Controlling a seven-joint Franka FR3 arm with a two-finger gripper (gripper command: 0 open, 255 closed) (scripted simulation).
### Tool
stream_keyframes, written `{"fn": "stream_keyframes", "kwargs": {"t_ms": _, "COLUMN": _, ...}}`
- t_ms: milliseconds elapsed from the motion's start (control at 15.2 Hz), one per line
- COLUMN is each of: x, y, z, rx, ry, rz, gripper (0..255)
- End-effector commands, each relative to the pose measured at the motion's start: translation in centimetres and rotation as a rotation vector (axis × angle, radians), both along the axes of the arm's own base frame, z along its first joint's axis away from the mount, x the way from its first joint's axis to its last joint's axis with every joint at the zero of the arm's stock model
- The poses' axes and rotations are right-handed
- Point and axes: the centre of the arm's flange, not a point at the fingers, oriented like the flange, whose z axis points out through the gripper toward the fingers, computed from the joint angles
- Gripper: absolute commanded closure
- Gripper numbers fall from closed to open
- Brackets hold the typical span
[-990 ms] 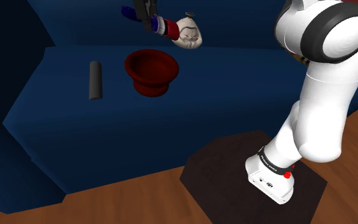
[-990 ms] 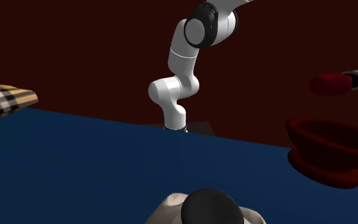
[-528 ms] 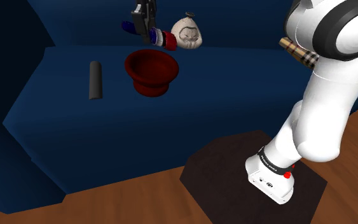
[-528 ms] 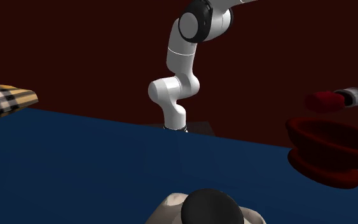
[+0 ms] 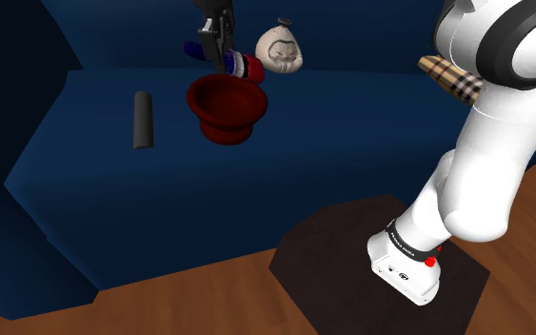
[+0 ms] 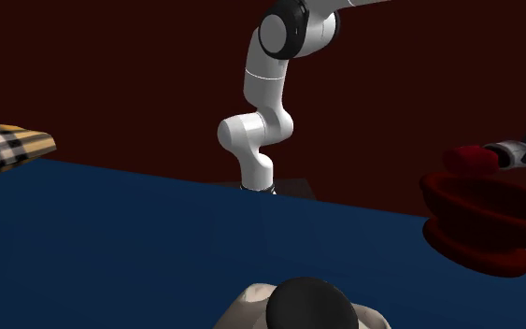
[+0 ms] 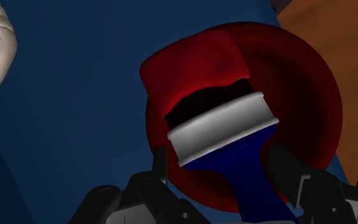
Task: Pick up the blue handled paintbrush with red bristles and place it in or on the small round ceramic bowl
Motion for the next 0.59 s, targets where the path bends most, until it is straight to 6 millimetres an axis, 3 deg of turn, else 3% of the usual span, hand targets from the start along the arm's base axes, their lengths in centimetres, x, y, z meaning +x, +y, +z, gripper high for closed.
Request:
{"fn": "stream_keyframes", "kwargs": {"t_ms": 0, "x": 0.0, "y": 0.0, "z": 0.0, "rx": 0.000, "ry": 0.000, "rz": 0.000, "gripper": 255}}
{"fn": "stream_keyframes", "kwargs": {"t_ms": 66, "x": 0.0, "y": 0.0, "z": 0.0, "rx": 0.000, "ry": 0.000, "rz": 0.000, "gripper": 255}}
{"fn": "stream_keyframes", "kwargs": {"t_ms": 132, "x": 0.0, "y": 0.0, "z": 0.0, "rx": 0.000, "ry": 0.000, "rz": 0.000, "gripper": 0}}
{"fn": "stream_keyframes", "kwargs": {"t_ms": 462, "x": 0.0, "y": 0.0, "z": 0.0, "rx": 0.000, "ry": 0.000, "rz": 0.000, "gripper": 0}}
{"fn": "stream_keyframes", "kwargs": {"t_ms": 528, "x": -0.1, "y": 0.4, "z": 1.3, "rx": 0.000, "ry": 0.000, "rz": 0.000, "gripper": 0}}
